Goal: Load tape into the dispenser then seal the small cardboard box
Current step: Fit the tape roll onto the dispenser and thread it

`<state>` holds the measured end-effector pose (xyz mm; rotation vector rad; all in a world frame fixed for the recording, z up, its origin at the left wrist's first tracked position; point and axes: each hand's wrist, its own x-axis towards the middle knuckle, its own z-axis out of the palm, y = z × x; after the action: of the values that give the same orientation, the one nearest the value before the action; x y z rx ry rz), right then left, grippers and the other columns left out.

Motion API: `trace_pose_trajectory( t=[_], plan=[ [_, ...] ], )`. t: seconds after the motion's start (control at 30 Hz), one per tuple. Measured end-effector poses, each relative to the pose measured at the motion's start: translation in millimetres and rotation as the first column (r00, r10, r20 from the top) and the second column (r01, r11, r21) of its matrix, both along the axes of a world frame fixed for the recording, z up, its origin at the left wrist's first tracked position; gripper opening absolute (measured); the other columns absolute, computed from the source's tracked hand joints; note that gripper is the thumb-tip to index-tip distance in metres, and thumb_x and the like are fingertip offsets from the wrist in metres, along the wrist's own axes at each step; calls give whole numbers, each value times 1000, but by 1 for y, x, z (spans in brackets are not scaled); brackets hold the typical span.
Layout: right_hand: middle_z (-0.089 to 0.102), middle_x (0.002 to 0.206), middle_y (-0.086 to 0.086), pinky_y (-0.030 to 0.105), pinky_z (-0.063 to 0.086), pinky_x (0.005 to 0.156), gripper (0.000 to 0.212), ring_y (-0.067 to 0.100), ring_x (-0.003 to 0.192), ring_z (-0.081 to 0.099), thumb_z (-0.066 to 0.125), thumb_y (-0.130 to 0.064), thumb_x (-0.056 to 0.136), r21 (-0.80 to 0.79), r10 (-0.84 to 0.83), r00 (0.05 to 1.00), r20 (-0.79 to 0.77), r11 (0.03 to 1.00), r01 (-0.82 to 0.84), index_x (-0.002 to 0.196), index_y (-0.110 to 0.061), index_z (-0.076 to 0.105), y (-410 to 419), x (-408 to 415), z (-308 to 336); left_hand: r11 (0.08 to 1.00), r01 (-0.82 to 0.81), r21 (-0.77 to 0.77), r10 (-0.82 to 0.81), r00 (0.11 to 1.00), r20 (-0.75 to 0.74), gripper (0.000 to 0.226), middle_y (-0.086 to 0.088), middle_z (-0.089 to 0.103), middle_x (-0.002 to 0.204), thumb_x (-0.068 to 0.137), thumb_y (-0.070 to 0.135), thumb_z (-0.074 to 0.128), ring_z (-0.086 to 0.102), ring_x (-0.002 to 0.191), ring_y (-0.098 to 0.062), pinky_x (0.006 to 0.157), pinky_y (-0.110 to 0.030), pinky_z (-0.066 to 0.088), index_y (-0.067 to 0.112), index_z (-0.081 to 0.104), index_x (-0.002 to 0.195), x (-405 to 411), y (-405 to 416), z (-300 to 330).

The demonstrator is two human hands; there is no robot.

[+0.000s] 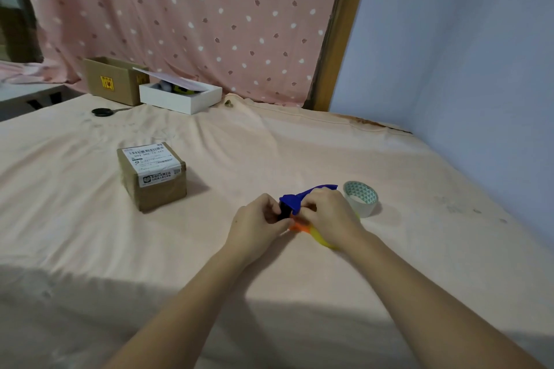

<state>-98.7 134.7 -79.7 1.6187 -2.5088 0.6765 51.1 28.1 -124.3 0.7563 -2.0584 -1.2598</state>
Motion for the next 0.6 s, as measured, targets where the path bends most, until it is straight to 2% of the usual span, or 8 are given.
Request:
trace_pose_trajectory(
  t=[0.07, 0.17, 0.23, 0.33, 0.5, 0.6],
  plan=[
    [67, 79, -4, 41, 49, 70, 16, 19, 80, 58, 66, -26, 82, 1, 9, 1000, -10, 1000, -9, 69, -20, 69, 1, 0, 0, 1000, -30, -4, 30, 1000, 4, 25, 7, 78, 80, 72, 32, 86, 74, 82, -15, 78, -39, 57, 25, 62, 77, -4, 1, 1],
    [68, 80, -5, 41, 49, 72, 15, 18, 82, 57, 65, -28, 82, -5, 8, 1000, -18, 1000, -8, 70, -21, 70, 1, -1, -2, 993, -72, -95, 75, 997, 24, 22, 10, 77, 78, 75, 34, 86, 71, 79, -14, 74, -30, 55, 24, 66, 77, -6, 4, 1],
    [69, 81, -5, 41, 48, 74, 14, 18, 83, 57, 66, -26, 83, -7, 14, 1000, -26, 1000, -14, 71, -21, 71, 1, -1, -1, 989, -86, -121, 92, 995, 38, 24, 9, 75, 75, 74, 38, 86, 70, 77, -15, 72, -30, 54, 23, 67, 76, -6, 5, 1],
    [71, 83, -3, 40, 48, 76, 11, 20, 86, 58, 68, -23, 83, -13, 28, 999, -30, 1000, -28, 74, -19, 73, 1, 0, 0, 988, -112, -105, 116, 993, 36, 34, 6, 73, 74, 70, 39, 85, 67, 79, -21, 69, -37, 53, 23, 57, 79, -9, 5, 4],
    [69, 77, -5, 43, 50, 73, 14, 18, 82, 57, 64, -29, 80, 7, 15, 1000, -12, 1000, -15, 71, -19, 70, 1, -4, -2, 983, -99, -157, 109, 993, 52, 37, 4, 70, 75, 78, 33, 78, 62, 76, -23, 63, -32, 44, 30, 41, 79, -12, 5, 4],
    [68, 76, -5, 44, 50, 74, 15, 17, 80, 58, 69, -31, 81, 52, 76, 997, 31, 996, -77, 75, -17, 70, 1, -7, 7, 981, -73, -178, 82, 995, 47, 36, 5, 70, 75, 81, 31, 77, 66, 76, -24, 66, -35, 49, 29, 41, 80, -12, 4, 0]
  ],
)
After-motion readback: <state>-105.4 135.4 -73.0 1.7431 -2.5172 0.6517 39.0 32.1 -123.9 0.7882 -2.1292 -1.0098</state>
